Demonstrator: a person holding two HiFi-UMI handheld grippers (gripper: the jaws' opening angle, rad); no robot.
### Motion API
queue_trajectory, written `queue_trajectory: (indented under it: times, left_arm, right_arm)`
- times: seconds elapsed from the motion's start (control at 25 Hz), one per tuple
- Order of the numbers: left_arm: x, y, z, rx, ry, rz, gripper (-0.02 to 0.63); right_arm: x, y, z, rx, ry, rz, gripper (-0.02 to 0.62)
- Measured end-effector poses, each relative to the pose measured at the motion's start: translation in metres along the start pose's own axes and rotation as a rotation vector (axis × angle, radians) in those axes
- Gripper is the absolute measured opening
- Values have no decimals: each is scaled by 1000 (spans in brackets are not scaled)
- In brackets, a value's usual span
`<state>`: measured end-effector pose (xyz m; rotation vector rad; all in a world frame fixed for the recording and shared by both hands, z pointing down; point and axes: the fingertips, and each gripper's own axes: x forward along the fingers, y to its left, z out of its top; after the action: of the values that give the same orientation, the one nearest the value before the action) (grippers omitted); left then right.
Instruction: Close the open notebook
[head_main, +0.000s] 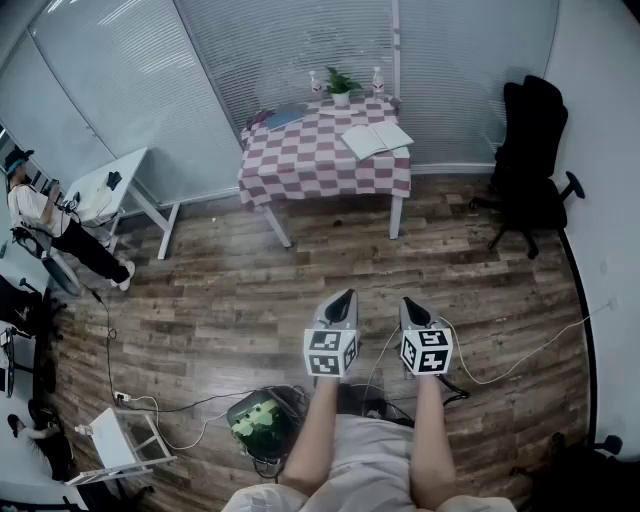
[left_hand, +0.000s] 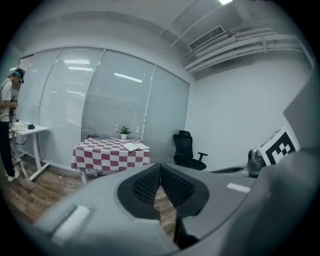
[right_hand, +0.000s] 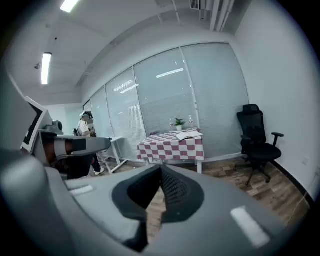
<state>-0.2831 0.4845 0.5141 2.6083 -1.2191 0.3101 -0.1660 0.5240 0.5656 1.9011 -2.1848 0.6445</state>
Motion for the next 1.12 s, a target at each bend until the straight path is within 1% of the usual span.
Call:
queue_trajectory:
  times: [0.16, 0.24, 0.32, 0.52, 0.64, 0.8, 1.0, 1.12]
  left_arm:
    - [17, -22, 1, 22, -10, -28, 9]
    - [20, -23, 2, 29, -11, -38, 9]
    - [21, -15, 3, 28, -15, -31, 9]
    - [41, 15, 13, 5, -32, -9, 9]
    - [62, 39, 28, -20, -52, -1, 9]
    - [106, 70, 56, -42, -77, 0, 9]
    - [164, 106, 96, -45, -103, -27, 9]
    - [196, 133, 107, -65, -102, -38, 9]
  right_arm:
    - [-3, -31, 3, 41, -17, -26, 0]
    - [0, -38, 5, 69, -28, -38, 0]
    - [7, -39, 8, 86, -32, -35, 0]
    - [39, -41, 26, 63, -32, -32, 0]
    - [63, -41, 42, 43, -33, -32, 0]
    - [107, -58, 73, 22, -24, -39, 0]
    - [154, -84, 116, 27, -41, -78, 0]
    - [185, -91, 132, 20, -39, -96, 0]
